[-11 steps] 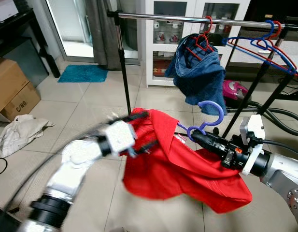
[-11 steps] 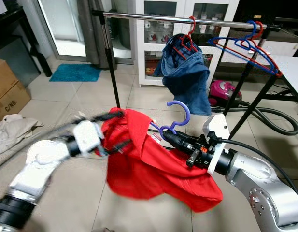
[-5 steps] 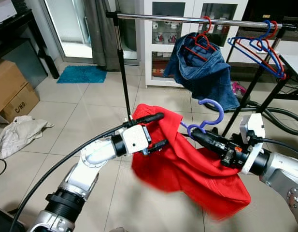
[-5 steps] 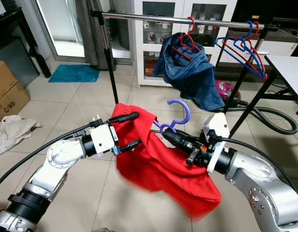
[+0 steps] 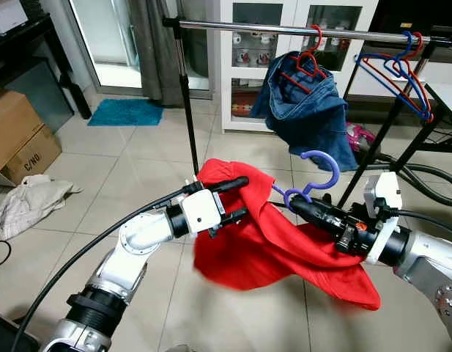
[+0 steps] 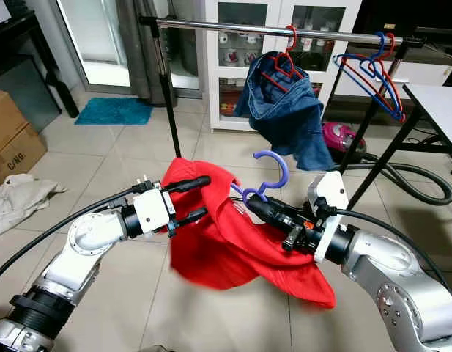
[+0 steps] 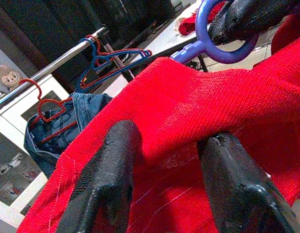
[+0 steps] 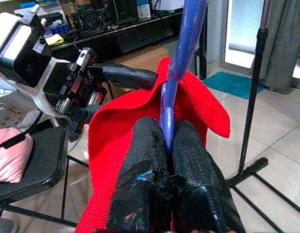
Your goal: Hang hanger
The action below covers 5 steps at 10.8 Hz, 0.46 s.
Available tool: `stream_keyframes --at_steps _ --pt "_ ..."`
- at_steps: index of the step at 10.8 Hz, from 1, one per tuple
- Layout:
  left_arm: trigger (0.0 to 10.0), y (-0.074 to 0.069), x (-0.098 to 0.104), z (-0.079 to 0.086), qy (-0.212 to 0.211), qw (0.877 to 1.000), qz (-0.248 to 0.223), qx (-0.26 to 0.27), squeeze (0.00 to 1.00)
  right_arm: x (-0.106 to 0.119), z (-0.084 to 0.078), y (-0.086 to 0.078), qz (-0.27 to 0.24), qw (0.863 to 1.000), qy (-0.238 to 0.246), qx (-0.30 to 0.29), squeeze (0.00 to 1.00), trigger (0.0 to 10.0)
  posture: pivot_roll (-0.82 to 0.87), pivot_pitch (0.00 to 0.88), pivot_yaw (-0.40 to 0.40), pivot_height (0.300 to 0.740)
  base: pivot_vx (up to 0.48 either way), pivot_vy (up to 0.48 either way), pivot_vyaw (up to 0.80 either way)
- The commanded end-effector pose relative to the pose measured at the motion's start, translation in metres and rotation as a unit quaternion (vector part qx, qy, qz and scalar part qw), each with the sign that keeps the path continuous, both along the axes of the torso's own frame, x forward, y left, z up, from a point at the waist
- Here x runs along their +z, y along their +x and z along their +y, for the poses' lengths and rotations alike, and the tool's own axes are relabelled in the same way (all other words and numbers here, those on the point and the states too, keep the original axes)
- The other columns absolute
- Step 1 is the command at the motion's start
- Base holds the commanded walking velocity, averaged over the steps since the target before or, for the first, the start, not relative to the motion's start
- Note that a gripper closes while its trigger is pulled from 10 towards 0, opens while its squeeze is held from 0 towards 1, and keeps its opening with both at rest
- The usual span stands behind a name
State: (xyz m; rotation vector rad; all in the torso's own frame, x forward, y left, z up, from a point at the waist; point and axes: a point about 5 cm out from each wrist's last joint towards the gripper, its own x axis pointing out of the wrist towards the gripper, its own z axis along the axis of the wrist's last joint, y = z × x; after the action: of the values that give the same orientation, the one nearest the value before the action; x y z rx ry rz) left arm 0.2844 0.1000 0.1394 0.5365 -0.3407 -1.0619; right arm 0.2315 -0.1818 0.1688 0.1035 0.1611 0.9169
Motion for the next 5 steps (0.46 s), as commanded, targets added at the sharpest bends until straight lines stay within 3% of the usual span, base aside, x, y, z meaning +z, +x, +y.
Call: stream_keyframes --at_steps 1,5 --pt "0.0 0.0016 0.0022 0.0037 -0.001 1.000 -0.002 0.003 0.00 0.0119 0.0030 0.0004 -0.026 1.000 0.010 0.015 0.00 10.0 0.03 0.028 0.050 0.740 0.000 0.000 0.00" --pt "0.0 0.0065 0.0075 0.0059 -0.007 1.000 0.000 0.003 0.00 0.0118 0.0028 -0.0003 -0.028 0.999 0.002 0.018 0.00 10.0 0.03 0.028 0.052 0.740 0.000 0.000 0.00"
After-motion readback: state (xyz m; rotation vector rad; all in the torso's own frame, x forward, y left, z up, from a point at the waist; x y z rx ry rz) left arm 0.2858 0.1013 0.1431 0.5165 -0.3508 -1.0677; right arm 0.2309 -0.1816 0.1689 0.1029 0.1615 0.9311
